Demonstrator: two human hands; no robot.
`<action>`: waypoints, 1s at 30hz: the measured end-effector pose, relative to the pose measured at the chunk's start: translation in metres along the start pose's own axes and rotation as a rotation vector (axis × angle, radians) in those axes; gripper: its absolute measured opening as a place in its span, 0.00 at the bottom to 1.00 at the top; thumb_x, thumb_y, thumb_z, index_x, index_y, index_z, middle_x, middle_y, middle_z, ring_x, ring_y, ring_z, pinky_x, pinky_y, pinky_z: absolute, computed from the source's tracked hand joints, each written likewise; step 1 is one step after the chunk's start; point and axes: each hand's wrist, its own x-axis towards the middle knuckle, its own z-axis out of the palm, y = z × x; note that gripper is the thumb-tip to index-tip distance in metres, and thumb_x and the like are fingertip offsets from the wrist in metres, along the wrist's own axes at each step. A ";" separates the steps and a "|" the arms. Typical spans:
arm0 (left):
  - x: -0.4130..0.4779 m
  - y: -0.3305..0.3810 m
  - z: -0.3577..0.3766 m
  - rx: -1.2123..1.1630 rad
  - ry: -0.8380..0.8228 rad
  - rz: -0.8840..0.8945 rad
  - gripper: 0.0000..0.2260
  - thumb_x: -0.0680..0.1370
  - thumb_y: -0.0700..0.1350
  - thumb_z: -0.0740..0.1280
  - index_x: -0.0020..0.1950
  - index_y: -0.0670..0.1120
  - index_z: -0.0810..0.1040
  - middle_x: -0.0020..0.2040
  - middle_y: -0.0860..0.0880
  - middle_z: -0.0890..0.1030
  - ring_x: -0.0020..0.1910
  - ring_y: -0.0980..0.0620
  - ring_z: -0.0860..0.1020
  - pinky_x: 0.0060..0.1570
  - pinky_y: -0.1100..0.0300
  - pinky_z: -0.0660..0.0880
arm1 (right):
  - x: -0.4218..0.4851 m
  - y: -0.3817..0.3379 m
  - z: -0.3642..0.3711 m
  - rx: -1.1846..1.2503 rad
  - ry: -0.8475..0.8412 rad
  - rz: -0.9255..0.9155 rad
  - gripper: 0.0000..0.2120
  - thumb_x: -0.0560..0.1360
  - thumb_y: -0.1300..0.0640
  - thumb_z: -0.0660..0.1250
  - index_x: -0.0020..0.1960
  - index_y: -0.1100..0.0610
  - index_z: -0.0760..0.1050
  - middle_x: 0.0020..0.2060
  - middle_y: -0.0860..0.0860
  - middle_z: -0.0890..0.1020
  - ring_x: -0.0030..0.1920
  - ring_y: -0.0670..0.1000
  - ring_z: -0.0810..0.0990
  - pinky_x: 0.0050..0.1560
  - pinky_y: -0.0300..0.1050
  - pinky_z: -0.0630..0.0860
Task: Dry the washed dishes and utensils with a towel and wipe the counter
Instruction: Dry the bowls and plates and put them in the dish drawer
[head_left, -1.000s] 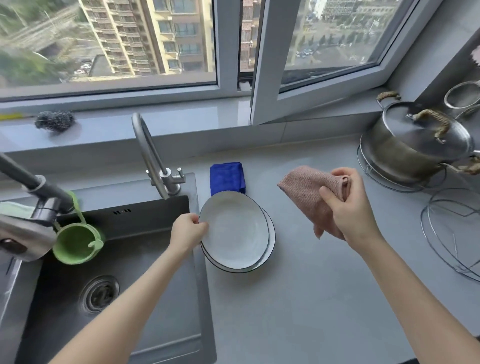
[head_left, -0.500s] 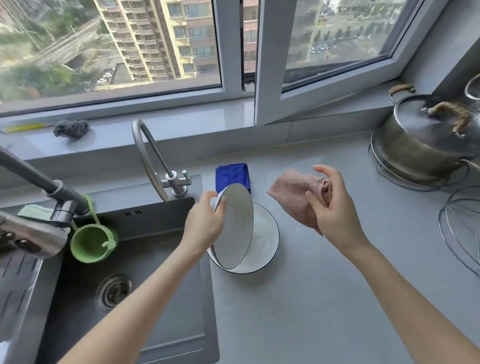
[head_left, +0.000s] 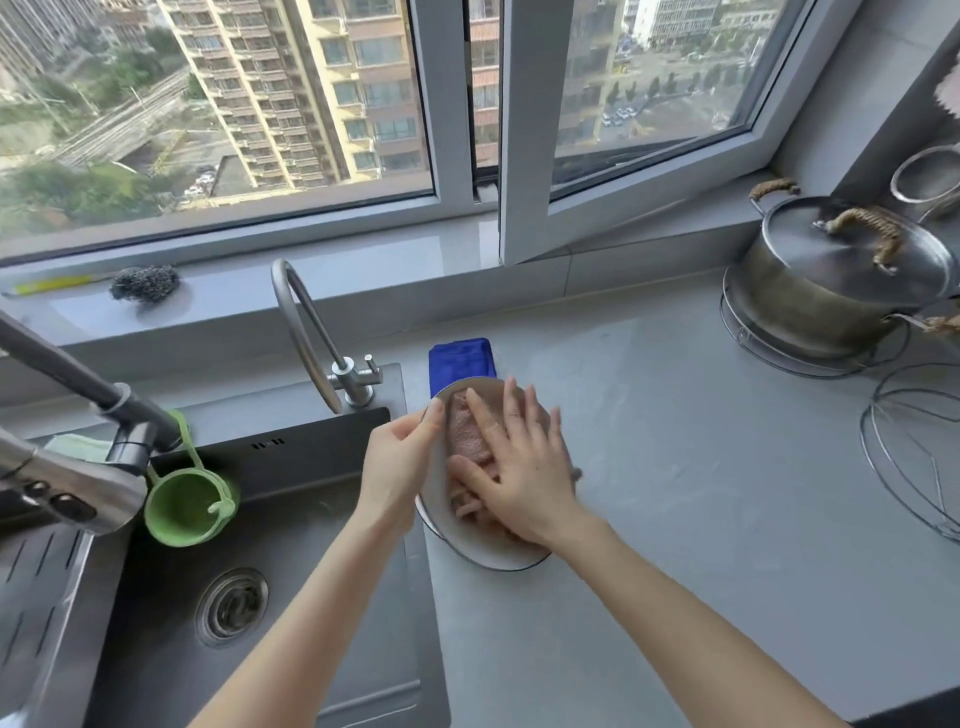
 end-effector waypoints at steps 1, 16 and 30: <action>-0.003 0.003 0.006 -0.027 0.005 0.002 0.17 0.78 0.49 0.65 0.35 0.40 0.80 0.34 0.44 0.78 0.35 0.51 0.74 0.40 0.58 0.72 | 0.000 -0.007 0.009 0.065 -0.023 0.034 0.43 0.66 0.24 0.28 0.75 0.47 0.37 0.78 0.56 0.44 0.77 0.57 0.40 0.74 0.62 0.39; -0.012 0.030 -0.005 0.225 -0.341 0.103 0.28 0.69 0.63 0.67 0.36 0.35 0.76 0.36 0.46 0.71 0.38 0.48 0.66 0.40 0.54 0.59 | 0.012 0.025 -0.025 -0.031 0.353 -0.216 0.26 0.78 0.36 0.51 0.73 0.44 0.58 0.71 0.62 0.67 0.68 0.63 0.71 0.61 0.61 0.71; -0.032 0.061 0.026 -0.221 0.206 0.302 0.09 0.76 0.39 0.68 0.53 0.47 0.83 0.38 0.60 0.84 0.38 0.61 0.79 0.41 0.67 0.75 | 0.009 0.006 -0.032 1.512 0.376 0.851 0.16 0.72 0.57 0.73 0.59 0.56 0.76 0.54 0.54 0.83 0.49 0.51 0.83 0.52 0.49 0.80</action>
